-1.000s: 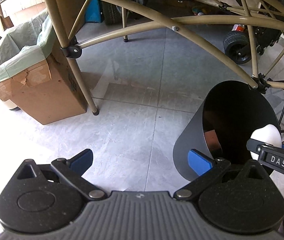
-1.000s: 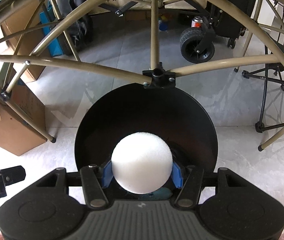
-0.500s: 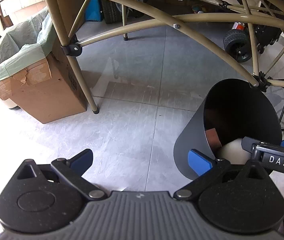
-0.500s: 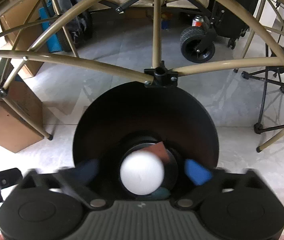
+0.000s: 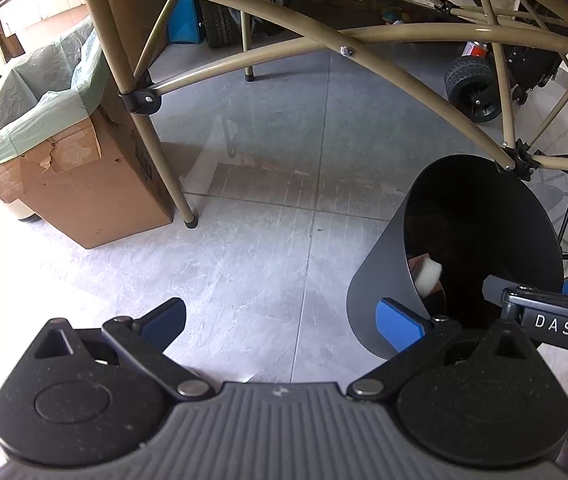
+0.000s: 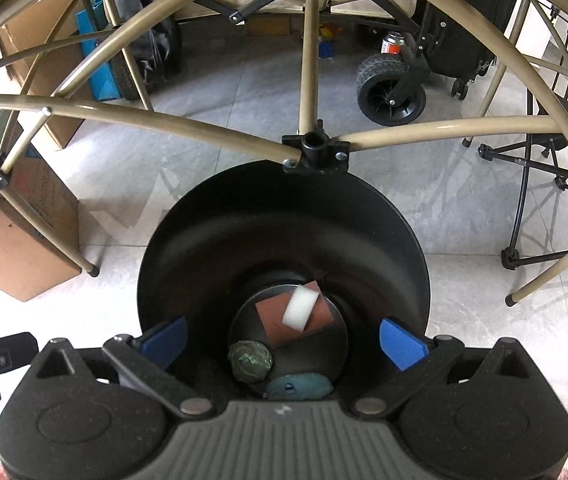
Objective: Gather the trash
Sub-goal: 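Open the right tool over the black bin to drop the white ball plush, then raise both tools from the bin back up to the table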
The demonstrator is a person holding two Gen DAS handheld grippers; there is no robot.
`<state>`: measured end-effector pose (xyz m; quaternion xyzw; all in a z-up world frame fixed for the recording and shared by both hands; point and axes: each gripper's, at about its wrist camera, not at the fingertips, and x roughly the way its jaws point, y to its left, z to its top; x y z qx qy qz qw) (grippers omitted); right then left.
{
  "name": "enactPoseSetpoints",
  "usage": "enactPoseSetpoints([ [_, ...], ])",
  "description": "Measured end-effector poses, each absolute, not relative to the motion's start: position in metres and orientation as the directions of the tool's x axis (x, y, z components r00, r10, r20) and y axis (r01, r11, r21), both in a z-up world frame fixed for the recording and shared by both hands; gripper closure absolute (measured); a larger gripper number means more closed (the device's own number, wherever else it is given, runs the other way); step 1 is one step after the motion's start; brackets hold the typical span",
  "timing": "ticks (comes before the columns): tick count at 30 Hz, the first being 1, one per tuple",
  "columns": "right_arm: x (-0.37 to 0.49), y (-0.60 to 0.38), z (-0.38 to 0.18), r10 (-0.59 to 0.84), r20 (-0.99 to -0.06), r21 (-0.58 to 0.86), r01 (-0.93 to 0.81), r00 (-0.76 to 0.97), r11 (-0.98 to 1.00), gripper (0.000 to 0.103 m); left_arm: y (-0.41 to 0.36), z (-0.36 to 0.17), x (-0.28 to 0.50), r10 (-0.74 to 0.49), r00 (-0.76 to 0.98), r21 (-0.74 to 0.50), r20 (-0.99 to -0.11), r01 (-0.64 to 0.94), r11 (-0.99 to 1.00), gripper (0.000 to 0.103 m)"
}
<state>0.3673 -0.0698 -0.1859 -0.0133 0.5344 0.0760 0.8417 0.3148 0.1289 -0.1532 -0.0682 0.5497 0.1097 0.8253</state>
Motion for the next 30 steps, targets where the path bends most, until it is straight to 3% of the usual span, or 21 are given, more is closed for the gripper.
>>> enactPoseSetpoints([
  [20,0.359,-0.082,-0.175,0.124,-0.881,0.067,-0.140,0.457,0.988,0.000,0.119,-0.143,0.314,0.114,0.397,0.017,-0.911,-0.241,0.970,0.000],
  [30,0.341,-0.095,-0.149,0.140,-0.827,0.073,-0.143,0.545,0.987,0.000,0.101,-0.106,0.303,0.090,0.508,-0.037,-0.857,-0.234,0.971,0.000],
])
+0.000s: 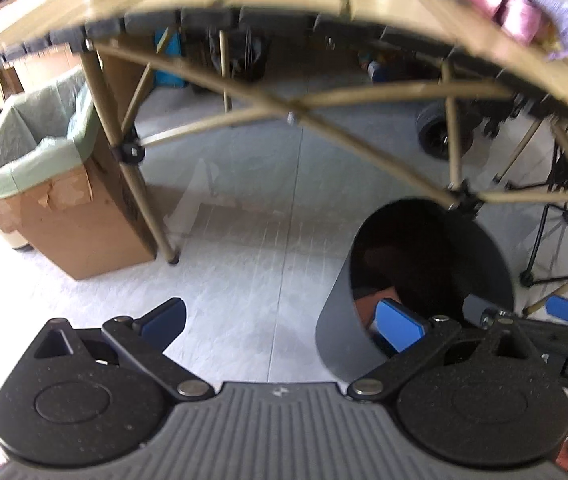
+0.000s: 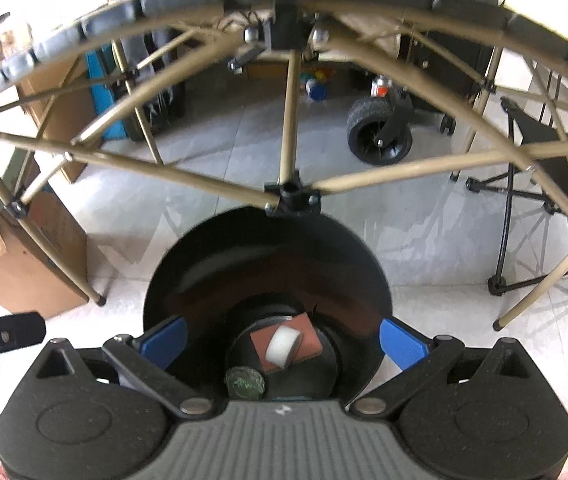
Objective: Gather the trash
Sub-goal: 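Raise both tools from the bin back up to the table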
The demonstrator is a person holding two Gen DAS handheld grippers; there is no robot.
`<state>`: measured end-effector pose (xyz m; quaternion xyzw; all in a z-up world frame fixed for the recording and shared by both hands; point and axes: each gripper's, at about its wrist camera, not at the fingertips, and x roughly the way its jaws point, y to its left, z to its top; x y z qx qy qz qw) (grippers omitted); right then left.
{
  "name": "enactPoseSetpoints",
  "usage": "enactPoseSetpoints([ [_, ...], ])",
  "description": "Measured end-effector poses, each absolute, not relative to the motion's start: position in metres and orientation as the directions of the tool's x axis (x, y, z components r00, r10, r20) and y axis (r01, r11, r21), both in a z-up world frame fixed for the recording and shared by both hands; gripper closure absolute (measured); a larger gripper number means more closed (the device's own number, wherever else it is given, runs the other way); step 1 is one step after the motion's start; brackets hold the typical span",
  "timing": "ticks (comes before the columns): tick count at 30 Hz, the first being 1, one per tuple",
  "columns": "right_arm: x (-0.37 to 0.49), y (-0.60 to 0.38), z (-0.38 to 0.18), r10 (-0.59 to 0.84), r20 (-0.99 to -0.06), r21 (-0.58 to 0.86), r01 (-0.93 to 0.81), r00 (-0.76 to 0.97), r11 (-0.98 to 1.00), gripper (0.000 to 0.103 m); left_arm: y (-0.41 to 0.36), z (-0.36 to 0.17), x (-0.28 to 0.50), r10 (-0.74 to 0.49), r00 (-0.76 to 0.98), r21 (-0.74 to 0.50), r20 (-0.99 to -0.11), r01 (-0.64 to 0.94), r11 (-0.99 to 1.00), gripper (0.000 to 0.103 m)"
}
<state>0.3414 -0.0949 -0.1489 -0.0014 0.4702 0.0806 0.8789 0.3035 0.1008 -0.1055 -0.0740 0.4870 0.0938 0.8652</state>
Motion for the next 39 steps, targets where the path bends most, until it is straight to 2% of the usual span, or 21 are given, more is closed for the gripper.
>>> enactPoseSetpoints([
  [11,0.310,-0.123,-0.098,0.183,-0.700,0.105,-0.155,0.690,0.982,0.000,0.083,-0.048,0.282,0.074,0.674,-0.105,-0.735,-0.221,0.970,0.000],
  [22,0.295,-0.161,-0.024,0.287,-0.453,0.209,-0.212,0.844,0.955,0.000,0.065,0.003,0.289,0.104,0.781,-0.104,-0.616,-0.212,0.972,0.000],
  [27,0.306,-0.159,0.003,0.288,-0.359,0.181,-0.237,0.888,0.955,0.000,0.063,0.020,0.305,0.143,0.803,-0.094,-0.579,-0.240,0.966,0.000],
  [32,0.330,-0.147,0.013,0.354,-0.338,0.182,-0.309,0.872,0.934,0.000,0.069,0.028,0.326,0.175,0.808,-0.090,-0.563,-0.270,0.959,0.000],
  [39,0.362,-0.119,0.013,0.367,-0.331,0.135,-0.341,0.869,0.930,0.000,0.092,0.033,0.360,0.228,0.792,-0.106,-0.567,-0.345,0.933,0.000],
])
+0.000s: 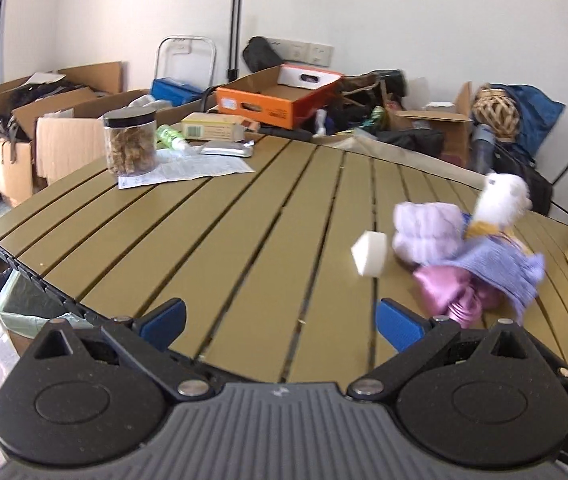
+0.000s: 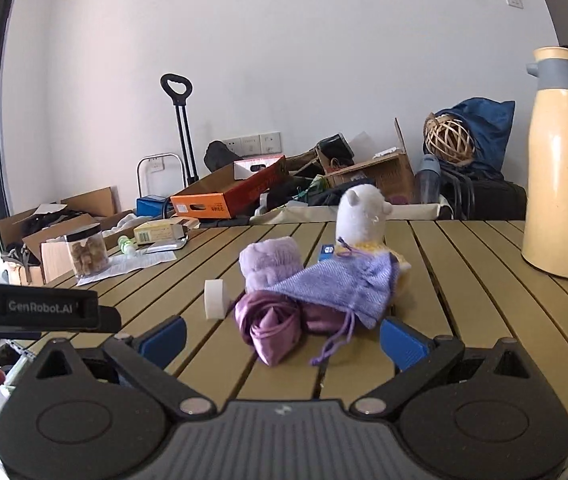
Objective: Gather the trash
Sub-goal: 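Raise both tools from the bin back up to the table, then close the right tool on the purple satin scrunchie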
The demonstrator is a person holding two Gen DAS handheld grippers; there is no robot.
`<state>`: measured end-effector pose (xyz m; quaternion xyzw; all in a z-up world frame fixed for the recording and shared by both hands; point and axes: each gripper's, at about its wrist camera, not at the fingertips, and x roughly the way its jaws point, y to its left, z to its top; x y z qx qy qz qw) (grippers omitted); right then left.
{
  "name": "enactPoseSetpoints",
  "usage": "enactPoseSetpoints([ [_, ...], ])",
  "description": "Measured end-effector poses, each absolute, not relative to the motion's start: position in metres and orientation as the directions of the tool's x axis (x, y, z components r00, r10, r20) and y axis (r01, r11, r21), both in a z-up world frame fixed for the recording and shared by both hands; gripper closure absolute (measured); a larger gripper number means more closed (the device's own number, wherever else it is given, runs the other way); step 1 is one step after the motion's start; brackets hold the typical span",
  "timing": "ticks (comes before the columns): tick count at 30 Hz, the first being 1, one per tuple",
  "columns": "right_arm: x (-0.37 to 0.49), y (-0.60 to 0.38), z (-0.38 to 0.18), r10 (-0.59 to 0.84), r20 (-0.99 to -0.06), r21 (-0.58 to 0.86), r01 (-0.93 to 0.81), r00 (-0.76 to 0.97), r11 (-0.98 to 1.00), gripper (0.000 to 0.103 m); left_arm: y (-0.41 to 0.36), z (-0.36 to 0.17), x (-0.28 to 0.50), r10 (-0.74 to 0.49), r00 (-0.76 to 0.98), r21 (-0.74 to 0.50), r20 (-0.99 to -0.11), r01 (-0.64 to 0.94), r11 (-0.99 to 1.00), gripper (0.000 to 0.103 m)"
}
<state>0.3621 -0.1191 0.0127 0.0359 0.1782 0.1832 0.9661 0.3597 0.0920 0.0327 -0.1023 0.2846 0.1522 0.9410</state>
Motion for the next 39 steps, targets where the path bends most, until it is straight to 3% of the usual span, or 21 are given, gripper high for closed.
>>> enactPoseSetpoints([
  [4,0.381,-0.103,0.012,0.372,-0.329,0.131,-0.348,0.868,0.928,0.000,0.103,0.028,0.377,0.253,0.780,-0.091,-0.572,-0.366,0.926,0.000],
  [13,0.423,-0.064,-0.003,0.342,-0.435,0.087,-0.340,0.833,0.936,0.000,0.131,0.023,0.400,0.265,0.760,-0.113,-0.594,-0.405,0.907,0.000],
  [24,0.462,-0.047,-0.013,0.140,-0.526,-0.002,-0.165,0.839,0.986,0.001,0.125,0.015,0.409,0.238,0.754,-0.128,-0.612,-0.392,0.911,0.000],
  [30,0.463,-0.042,-0.017,0.127,-0.514,-0.016,-0.158,0.849,0.987,0.024,0.122,0.014,0.409,0.235,0.755,-0.123,-0.612,-0.384,0.915,0.000],
  [31,0.461,-0.042,-0.017,0.133,-0.509,-0.020,-0.166,0.850,0.986,0.031,0.123,0.014,0.408,0.236,0.755,-0.124,-0.612,-0.386,0.914,0.000],
  [36,0.450,-0.045,-0.018,0.174,-0.496,-0.040,-0.222,0.851,0.974,0.051,0.127,0.015,0.405,0.243,0.755,-0.140,-0.610,-0.404,0.904,0.000],
  [38,0.446,-0.051,-0.017,0.211,-0.495,-0.013,-0.250,0.843,0.968,0.064,0.125,0.015,0.405,0.240,0.757,-0.141,-0.607,-0.400,0.906,0.000],
  [39,0.444,-0.054,-0.017,0.237,-0.496,0.008,-0.268,0.836,0.963,0.064,0.124,0.016,0.404,0.239,0.760,-0.141,-0.604,-0.398,0.907,0.000],
])
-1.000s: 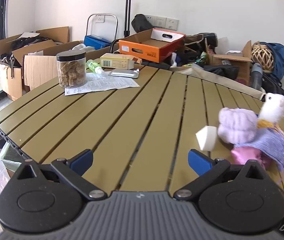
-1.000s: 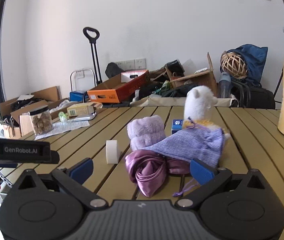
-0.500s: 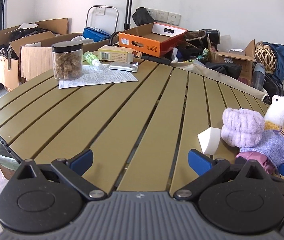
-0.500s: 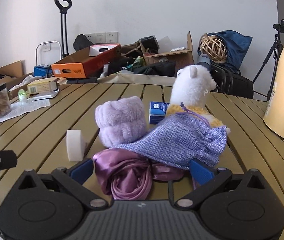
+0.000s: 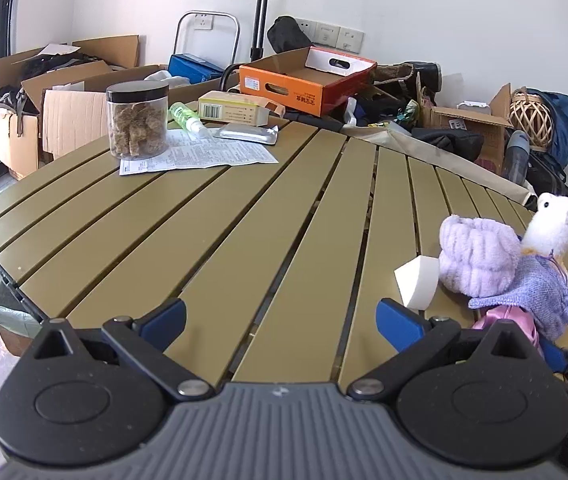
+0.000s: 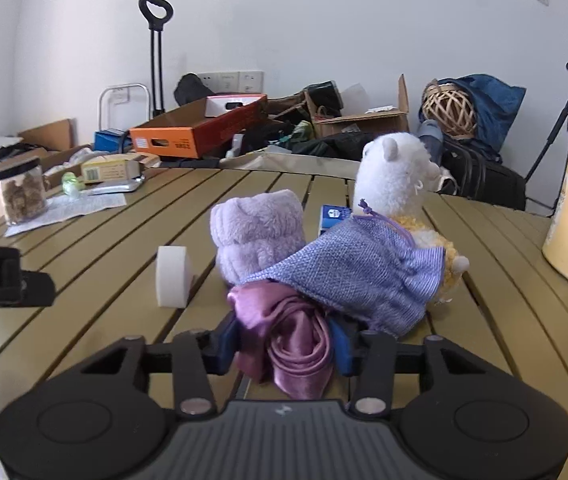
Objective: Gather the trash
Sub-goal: 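Close the right tool on the purple satin scrunchie, then close the left tool on the white foam block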
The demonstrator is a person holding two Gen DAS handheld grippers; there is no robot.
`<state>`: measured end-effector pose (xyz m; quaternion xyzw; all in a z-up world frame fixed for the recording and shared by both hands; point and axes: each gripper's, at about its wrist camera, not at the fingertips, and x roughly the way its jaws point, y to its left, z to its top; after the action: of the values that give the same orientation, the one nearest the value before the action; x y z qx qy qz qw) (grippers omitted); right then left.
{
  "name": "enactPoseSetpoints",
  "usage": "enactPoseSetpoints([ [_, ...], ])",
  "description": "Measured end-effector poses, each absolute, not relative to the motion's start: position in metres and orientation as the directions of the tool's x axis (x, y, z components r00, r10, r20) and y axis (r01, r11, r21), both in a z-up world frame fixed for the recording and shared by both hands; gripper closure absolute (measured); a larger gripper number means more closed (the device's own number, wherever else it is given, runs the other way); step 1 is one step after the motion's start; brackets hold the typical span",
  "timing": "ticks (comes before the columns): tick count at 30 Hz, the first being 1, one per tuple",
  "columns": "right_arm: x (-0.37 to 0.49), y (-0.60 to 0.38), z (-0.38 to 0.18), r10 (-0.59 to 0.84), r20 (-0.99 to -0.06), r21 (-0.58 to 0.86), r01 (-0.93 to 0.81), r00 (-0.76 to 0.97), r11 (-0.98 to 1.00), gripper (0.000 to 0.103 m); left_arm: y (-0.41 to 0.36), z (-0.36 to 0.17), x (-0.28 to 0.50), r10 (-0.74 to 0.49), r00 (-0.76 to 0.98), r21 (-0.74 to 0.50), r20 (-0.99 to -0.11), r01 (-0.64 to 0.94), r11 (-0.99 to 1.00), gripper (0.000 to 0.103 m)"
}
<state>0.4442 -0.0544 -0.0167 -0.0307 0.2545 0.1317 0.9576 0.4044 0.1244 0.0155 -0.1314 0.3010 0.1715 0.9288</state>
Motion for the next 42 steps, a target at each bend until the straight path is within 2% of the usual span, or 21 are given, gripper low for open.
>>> enactPoseSetpoints([
  [10,0.428,-0.074,-0.009,0.339,-0.464,0.077,-0.344,0.819,0.936,0.070,0.114,0.014,0.412,0.232,0.767,-0.135,-0.598,-0.382,0.914,0.000],
  [20,0.418,-0.117,0.014,0.400,-0.365,0.210,-0.344,0.841,0.915,0.073,0.104,0.015,0.419,0.220,0.773,-0.145,-0.595,-0.372,0.917,0.000],
  [27,0.419,-0.156,0.021,0.464,-0.315,0.366,-0.345,0.828,0.864,0.073,0.092,0.014,0.424,0.204,0.777,-0.146,-0.596,-0.354,0.924,0.000],
  [35,0.434,-0.200,0.007,0.452,-0.310,0.526,-0.245,0.837,0.815,0.073,0.079,0.011,0.434,0.191,0.780,-0.137,-0.596,-0.333,0.933,0.000],
  [40,0.439,-0.221,0.000,0.414,-0.289,0.578,-0.188,0.863,0.794,0.073,0.065,0.007,0.445,0.186,0.788,-0.109,-0.586,-0.304,0.946,0.000],
  [42,0.441,-0.226,-0.003,0.397,-0.296,0.583,-0.165,0.869,0.795,0.073,0.058,0.005,0.450,0.178,0.793,-0.099,-0.582,-0.286,0.953,0.004],
])
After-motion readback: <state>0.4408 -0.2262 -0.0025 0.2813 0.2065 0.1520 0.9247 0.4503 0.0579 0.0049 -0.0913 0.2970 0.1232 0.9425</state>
